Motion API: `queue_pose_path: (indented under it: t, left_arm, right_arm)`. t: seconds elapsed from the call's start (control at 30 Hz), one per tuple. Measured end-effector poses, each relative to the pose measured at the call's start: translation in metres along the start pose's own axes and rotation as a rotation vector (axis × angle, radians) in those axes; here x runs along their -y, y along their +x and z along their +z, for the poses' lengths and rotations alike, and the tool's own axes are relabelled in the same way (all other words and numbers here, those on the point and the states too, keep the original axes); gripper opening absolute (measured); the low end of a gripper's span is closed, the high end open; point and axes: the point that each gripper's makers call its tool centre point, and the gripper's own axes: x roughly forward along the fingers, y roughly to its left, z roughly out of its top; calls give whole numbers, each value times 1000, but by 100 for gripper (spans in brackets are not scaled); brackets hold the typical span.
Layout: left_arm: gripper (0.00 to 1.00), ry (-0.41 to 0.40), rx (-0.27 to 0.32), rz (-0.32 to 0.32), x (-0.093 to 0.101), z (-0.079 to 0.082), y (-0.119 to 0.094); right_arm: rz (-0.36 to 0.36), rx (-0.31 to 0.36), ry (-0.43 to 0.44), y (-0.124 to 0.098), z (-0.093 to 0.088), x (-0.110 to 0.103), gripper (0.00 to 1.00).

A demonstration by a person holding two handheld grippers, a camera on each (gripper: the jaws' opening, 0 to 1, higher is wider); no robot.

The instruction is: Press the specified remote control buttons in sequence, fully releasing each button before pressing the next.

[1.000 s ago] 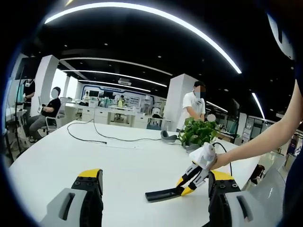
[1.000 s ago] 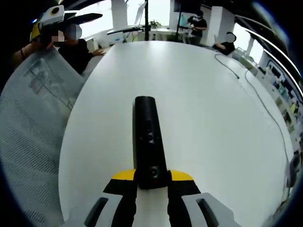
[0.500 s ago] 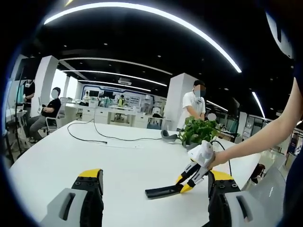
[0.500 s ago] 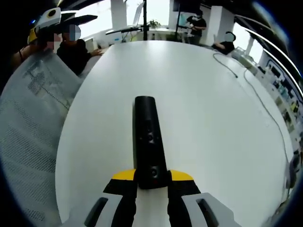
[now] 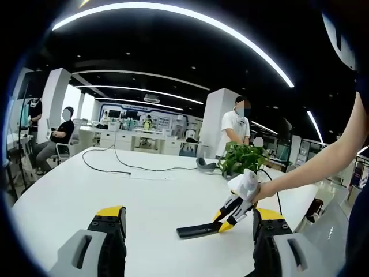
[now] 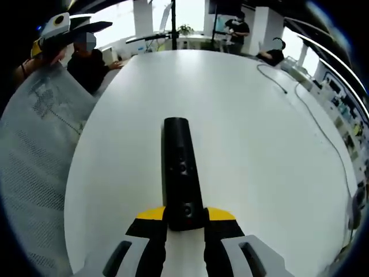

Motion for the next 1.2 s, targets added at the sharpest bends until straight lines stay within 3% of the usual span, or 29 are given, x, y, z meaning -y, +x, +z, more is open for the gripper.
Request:
queue_pose_path:
  t: [1.2]
  left_arm:
    - [95, -3, -32, 19, -4, -5, 1]
  right_arm:
    - [-1, 27, 3, 1, 0, 30, 22]
